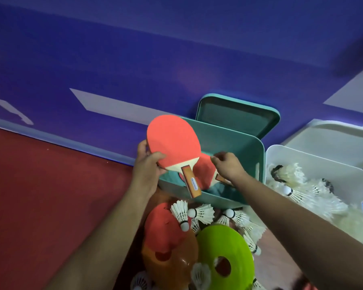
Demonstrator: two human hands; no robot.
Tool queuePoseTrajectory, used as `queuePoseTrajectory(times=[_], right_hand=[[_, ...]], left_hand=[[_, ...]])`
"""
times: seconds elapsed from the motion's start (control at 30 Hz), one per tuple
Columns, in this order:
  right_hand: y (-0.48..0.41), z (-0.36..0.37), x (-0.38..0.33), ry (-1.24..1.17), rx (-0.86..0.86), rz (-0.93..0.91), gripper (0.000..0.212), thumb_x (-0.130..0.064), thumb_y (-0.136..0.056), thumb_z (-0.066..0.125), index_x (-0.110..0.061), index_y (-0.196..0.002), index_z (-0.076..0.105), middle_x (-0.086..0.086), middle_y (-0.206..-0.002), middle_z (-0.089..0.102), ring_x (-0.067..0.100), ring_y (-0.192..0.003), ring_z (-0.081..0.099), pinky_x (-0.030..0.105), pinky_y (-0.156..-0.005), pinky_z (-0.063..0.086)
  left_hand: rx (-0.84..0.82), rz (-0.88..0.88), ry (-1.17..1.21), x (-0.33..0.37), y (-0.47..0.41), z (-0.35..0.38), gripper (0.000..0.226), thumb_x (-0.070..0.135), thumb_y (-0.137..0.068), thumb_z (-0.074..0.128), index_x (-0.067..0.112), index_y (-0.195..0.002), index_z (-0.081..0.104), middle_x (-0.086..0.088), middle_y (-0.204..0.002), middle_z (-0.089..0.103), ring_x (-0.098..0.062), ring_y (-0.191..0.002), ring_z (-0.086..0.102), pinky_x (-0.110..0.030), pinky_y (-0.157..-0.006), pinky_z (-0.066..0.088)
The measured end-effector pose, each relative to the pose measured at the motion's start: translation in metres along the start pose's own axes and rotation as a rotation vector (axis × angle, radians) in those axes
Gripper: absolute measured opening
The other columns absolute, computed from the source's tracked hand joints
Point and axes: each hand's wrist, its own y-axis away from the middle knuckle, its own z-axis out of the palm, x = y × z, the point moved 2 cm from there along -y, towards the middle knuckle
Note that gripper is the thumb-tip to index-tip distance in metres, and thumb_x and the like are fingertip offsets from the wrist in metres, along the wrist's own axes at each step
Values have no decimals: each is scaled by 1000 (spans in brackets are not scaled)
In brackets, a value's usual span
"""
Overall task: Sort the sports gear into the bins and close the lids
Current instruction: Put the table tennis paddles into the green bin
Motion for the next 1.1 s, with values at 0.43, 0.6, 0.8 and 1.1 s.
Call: queuePoseTrajectory(times=[0.43, 0.6, 0.8, 1.1], right_hand=[[33, -50, 14, 18, -269, -131, 15, -17, -91, 67, -8, -83, 58, 2, -64, 60, 14, -56, 52, 21, -51, 40], [8, -37, 24, 504, -190, -155, 28, -29, -88, 65, -13, -67, 56, 6, -67, 56, 23, -66, 50, 27, -57, 38], [-17, -7, 38, 673, -184, -153, 27, -23, -87, 65, -2, -104, 67, 17, -109, 67, 32, -100, 62, 29, -80, 45], [65, -40, 30, 243, 146, -327, 23, -13, -91, 57, -8, -112, 66, 8, -106, 70, 23, -95, 65, 31, -87, 48]], left_hand=[[-19, -221, -189, -51, -32, 31, 34, 15, -75, 72, 13, -107, 60, -13, -112, 68, -26, -99, 66, -51, -92, 53], [-172, -180, -1317, -66, -74, 29, 61, 36, -57, 72, 18, -114, 57, -9, -104, 68, -28, -88, 68, -43, -80, 59], [-210, -249, -1587, -73, -73, 37, 46, 17, -78, 74, 0, -116, 54, -15, -99, 67, -26, -79, 68, -32, -65, 58], [-297, 290, -1350, -42, -15, 44, 19, 17, -85, 61, 12, -102, 65, -7, -101, 69, -23, -92, 64, -31, -85, 50]])
